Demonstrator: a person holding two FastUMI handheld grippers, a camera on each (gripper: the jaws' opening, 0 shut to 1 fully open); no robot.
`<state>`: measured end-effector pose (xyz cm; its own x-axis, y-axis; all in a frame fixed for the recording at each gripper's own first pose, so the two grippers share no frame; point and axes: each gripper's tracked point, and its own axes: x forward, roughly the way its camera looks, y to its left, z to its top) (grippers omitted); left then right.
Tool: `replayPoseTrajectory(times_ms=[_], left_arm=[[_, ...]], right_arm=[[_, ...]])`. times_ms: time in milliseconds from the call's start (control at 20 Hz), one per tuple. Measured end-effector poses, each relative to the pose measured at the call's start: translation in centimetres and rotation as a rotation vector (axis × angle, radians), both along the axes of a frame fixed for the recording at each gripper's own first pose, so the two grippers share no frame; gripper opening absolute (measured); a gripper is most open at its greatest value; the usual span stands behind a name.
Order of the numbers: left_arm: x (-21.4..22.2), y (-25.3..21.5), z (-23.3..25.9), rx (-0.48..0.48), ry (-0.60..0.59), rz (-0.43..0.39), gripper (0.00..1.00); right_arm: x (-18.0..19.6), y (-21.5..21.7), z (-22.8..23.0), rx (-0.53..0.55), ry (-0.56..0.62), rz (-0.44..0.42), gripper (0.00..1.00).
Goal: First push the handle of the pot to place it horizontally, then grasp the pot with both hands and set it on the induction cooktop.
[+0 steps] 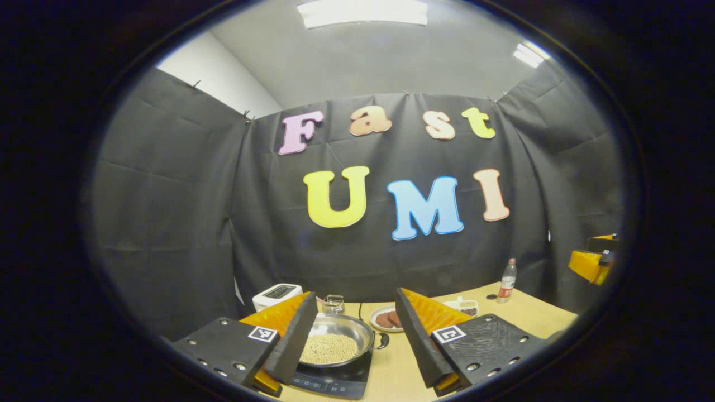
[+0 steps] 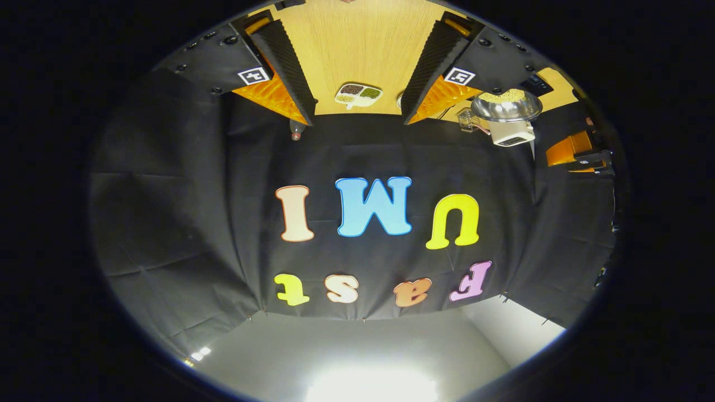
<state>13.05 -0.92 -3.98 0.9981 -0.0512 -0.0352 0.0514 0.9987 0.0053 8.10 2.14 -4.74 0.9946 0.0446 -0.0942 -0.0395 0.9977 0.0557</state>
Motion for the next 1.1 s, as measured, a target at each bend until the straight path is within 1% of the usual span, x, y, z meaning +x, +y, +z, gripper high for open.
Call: replayPoseTrajectory(times_ms=[200,350,450,550,750,900,950,1000,1050,1100], left_arm=[[-3.4,-0.9,1.9,-0.003,-0.025,-0.013,0.82],[-5.7,0.0,2.5,-0.002,-0.031,-0.014,0.82],[-7.0,1.0,2.6,0.003,-0.035,-0.013,0.82],[-8.3,1.6,2.4,-0.017,-0.028,-0.025,0.82],[-10.5,3.8,2.2,-0.025,-0.026,-0.035,0.82],[-11.7,5.4,3.3,-0.015,-0.057,-0.035,0.82],[-12.5,5.6,3.7,-0.008,-0.063,-0.035,0.84],[-13.1,5.9,4.0,-0.005,-0.068,-0.036,0.82],[-13.5,5.9,4.2,-0.006,-0.07,-0.036,0.85],[-14.0,6.1,4.3,-0.01,-0.071,-0.035,0.82]], right_arm=[[-3.1,-1.3,1.0,0.008,-0.013,0.006,0.97],[-5.0,-1.7,1.9,0.001,-0.025,-0.003,0.97],[-6.3,-1.4,2.6,0.015,-0.035,-0.012,0.97],[-7.5,-1.1,3.3,0.026,-0.048,-0.025,0.97],[-9.6,0.3,3.9,0.009,-0.064,-0.023,0.97],[-11.0,0.9,4.5,0.006,-0.075,-0.033,0.97],[-11.5,1.1,4.5,0.006,-0.076,-0.037,0.97],[-12.0,1.2,4.6,0.009,-0.08,-0.037,0.97],[-12.4,1.4,4.6,0.007,-0.081,-0.038,0.97],[-12.8,1.2,4.3,0.0,-0.077,-0.042,0.97]])
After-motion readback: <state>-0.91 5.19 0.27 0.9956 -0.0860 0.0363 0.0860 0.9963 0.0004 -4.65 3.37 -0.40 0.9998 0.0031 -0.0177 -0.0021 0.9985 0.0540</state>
